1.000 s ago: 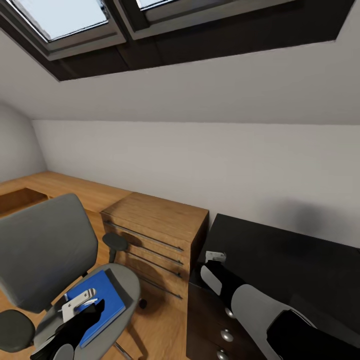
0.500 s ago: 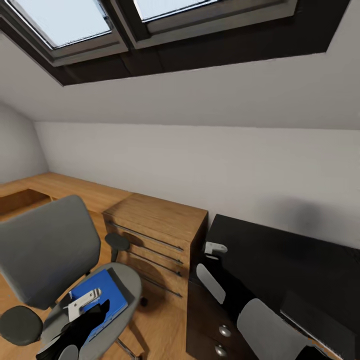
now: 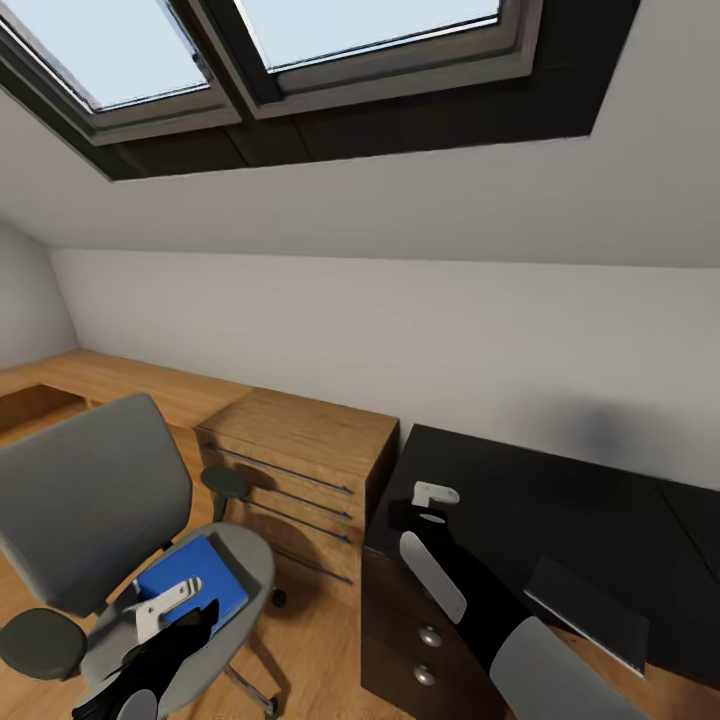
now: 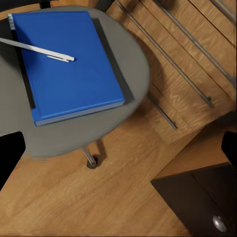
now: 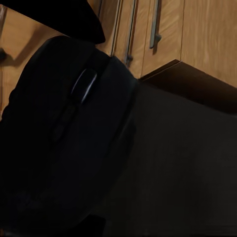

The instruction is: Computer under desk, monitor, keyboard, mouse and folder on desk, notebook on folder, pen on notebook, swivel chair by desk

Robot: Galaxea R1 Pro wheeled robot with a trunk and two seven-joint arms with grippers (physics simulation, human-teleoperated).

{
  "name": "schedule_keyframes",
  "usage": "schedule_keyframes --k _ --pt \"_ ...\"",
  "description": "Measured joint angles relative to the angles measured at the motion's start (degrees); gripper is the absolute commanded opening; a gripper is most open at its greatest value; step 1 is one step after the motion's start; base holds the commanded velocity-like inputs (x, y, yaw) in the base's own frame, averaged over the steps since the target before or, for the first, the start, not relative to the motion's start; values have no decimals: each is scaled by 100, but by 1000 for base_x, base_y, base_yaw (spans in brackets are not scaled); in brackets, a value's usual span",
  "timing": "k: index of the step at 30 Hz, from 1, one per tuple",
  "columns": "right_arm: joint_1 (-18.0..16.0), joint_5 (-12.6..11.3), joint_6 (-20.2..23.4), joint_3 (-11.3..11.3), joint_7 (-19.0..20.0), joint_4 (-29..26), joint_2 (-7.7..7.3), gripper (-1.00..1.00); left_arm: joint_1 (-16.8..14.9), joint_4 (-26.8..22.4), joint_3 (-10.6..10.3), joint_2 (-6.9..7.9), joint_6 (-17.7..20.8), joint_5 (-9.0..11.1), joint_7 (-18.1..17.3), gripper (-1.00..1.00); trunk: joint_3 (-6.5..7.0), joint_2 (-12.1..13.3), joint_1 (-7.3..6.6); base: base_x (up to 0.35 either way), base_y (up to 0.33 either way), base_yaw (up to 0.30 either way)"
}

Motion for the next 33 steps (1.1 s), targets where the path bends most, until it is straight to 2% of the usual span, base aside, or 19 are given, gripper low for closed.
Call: schedule_keyframes --k 9,16,20,23,24,25,26,27,33 --pt "0 0 -1 0 0 -8 6 -100 0 0 3 2 -1 0 1 100 191 361 -198 -340 0 -258" --pt "-1 0 -1 4 -14 -13 17 -100 1 -1 3 7 -2 1 2 100 319 642 -351 -325 0 -41" --pt "-1 1 -1 -12 -17 -15 11 -100 1 -1 -4 2 -1 -3 4 100 391 802 -442 -70 0 -36" --pt "0 7 -8 -142 -53 -11 -16 -100 1 37 -83 -1 39 -15 -8 100 397 804 -444 -2 0 -198" --pt "0 5 -8 -199 -78 -10 -32 -100 1 56 -178 1 41 -19 -10 100 400 804 -444 0 0 -255" --pt "-1 9 -6 -380 -120 -9 -91 -100 2 86 -391 11 37 -33 -8 100 402 804 -444 0 0 -263" --pt "0 3 -8 -471 -128 -9 -122 -100 1 94 -442 13 38 -41 -7 100 405 804 -444 0 0 -270" --pt "-1 7 -7 -623 -135 -9 -180 -100 1 99 -482 13 35 -46 -6 100 408 804 -444 0 0 -272" --pt "0 4 11 -1216 -141 -8 -333 -100 1 105 -525 10 22 -54 -4 100 424 804 -444 0 0 -277"
